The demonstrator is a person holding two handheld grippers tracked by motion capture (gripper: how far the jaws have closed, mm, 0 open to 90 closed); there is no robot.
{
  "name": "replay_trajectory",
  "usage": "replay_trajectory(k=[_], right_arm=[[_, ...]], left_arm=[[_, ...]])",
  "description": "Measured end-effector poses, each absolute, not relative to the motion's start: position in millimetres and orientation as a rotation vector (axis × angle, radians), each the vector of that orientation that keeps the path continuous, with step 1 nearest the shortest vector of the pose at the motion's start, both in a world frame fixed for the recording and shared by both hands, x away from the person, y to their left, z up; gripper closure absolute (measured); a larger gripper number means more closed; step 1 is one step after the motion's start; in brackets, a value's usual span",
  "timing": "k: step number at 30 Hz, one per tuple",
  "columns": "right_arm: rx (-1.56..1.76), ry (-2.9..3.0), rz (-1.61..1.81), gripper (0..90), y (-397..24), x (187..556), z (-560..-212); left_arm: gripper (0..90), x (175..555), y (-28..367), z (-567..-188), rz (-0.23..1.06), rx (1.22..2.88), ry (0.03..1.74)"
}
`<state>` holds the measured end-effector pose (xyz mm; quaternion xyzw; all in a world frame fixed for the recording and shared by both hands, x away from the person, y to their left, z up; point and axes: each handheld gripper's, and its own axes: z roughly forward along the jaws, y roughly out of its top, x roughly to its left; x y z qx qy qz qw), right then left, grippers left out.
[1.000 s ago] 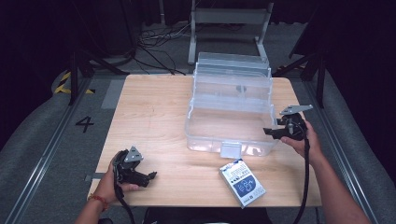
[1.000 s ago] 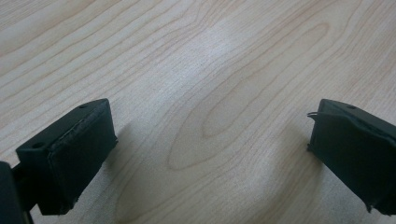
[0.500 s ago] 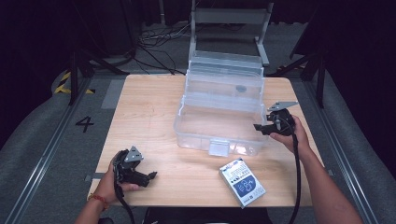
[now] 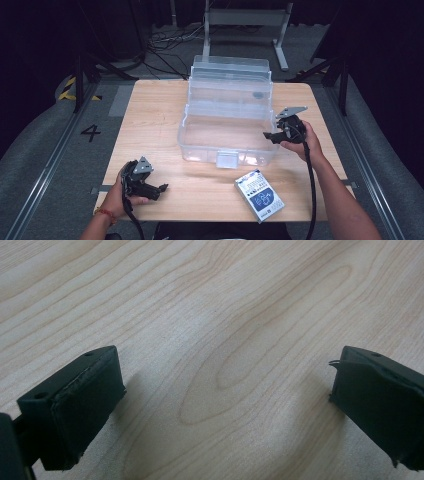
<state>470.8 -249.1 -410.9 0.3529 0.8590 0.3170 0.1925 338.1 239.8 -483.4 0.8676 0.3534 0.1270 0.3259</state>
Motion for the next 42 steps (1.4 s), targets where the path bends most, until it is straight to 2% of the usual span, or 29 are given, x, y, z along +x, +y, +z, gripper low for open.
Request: replay_trajectory(k=[5,18,29,31,32,38,42], right_arm=[[0.986,2.434,0.909,38.4,-251.8,473.1,-409.6],[0.994,2.474,0.915,46.3,-258.1,476.2,-405.8],[0.979,2.499,0.897,47.2,-262.2,472.4,-404.0],[1.002,2.491,0.916,45.3,-263.0,472.2,-404.4],[1.022,2.463,0.911,29.1,-263.6,471.1,-404.8],[1.068,2.375,0.944,25.0,-273.4,458.3,-393.4],[1.034,2.315,0.987,23.6,-287.5,429.5,-375.0]], left_arm=[[0.6,337.9,239.5,-483.7,0.326,2.269,0.932],[0.6,338.0,239.8,-483.3,0.333,2.275,0.927],[0.6,338.0,239.8,-483.3,0.333,2.275,0.926],[0.6,338.1,239.8,-483.3,0.333,2.275,0.926],[0.6,337.9,239.6,-483.5,0.328,2.271,0.93],[0.6,338.0,239.8,-483.3,0.334,2.275,0.927],[0.6,338.0,239.8,-483.3,0.334,2.275,0.927]])
